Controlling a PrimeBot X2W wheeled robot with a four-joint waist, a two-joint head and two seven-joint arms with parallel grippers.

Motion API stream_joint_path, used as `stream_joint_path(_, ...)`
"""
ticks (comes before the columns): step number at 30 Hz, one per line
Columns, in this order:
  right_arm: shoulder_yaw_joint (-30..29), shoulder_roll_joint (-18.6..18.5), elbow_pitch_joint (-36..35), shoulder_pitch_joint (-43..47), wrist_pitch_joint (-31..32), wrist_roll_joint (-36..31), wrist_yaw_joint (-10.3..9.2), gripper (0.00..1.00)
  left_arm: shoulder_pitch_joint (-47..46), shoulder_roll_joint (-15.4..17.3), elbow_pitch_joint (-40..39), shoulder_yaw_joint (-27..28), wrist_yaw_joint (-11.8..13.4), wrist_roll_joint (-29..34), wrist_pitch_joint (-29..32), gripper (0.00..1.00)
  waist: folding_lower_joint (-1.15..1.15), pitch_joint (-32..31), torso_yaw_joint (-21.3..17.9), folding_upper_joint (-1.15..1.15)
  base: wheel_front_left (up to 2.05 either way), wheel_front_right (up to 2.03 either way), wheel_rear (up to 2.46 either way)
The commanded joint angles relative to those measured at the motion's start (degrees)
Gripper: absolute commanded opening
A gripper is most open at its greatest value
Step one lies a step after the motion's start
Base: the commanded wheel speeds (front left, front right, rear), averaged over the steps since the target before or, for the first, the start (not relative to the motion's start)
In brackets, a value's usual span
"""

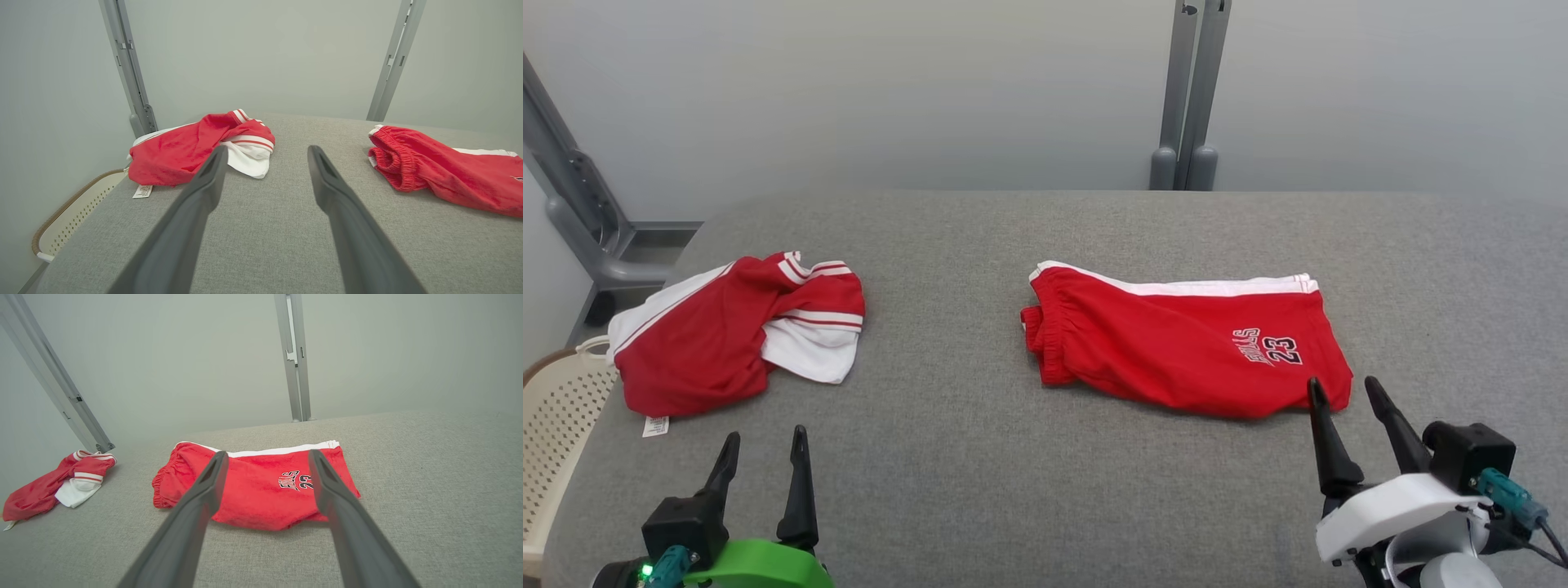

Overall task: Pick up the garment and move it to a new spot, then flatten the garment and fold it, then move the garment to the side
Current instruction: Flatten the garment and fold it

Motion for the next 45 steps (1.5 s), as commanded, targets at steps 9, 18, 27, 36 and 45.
stream_joint_path(9,2.4,0.1,-1.2,4.6,-0.7,-3.7,-0.04,1.0,0.5,1.1,4.6,-0.9,-2.2,-1.2,0.4,1.0,0.0,-1.1,-1.8,0.0,0.0,0.0,0.0)
stream_joint_path(18,3.0,0.1,-0.8,4.6,-0.6,-3.4,-0.04,1.0,0.6,0.8,4.0,-0.1,-1.3,-1.8,-0.3,1.0,0.0,-1.0,-2.1,0.0,0.0,0.0,0.0)
stream_joint_path(27,3.3,0.1,-0.8,4.0,0.4,-2.9,-0.04,1.0,0.4,0.6,3.3,-0.2,-1.0,-2.2,-1.1,1.0,0.0,-0.7,-1.7,0.0,0.0,0.0,0.0)
stream_joint_path(36,2.4,0.1,1.2,0.4,6.4,-0.5,-0.04,1.0,-0.1,0.5,3.0,-0.8,-0.9,-2.3,-0.5,1.0,0.0,0.3,-1.4,0.0,0.0,0.0,0.0)
stream_joint_path(45,-3.2,-4.2,8.0,-13.1,32.5,-3.6,-0.02,1.0,-2.6,-0.4,1.7,-3.6,-1.9,-2.1,2.8,1.0,0.0,3.9,1.2,0.0,0.0,0.0,0.0)
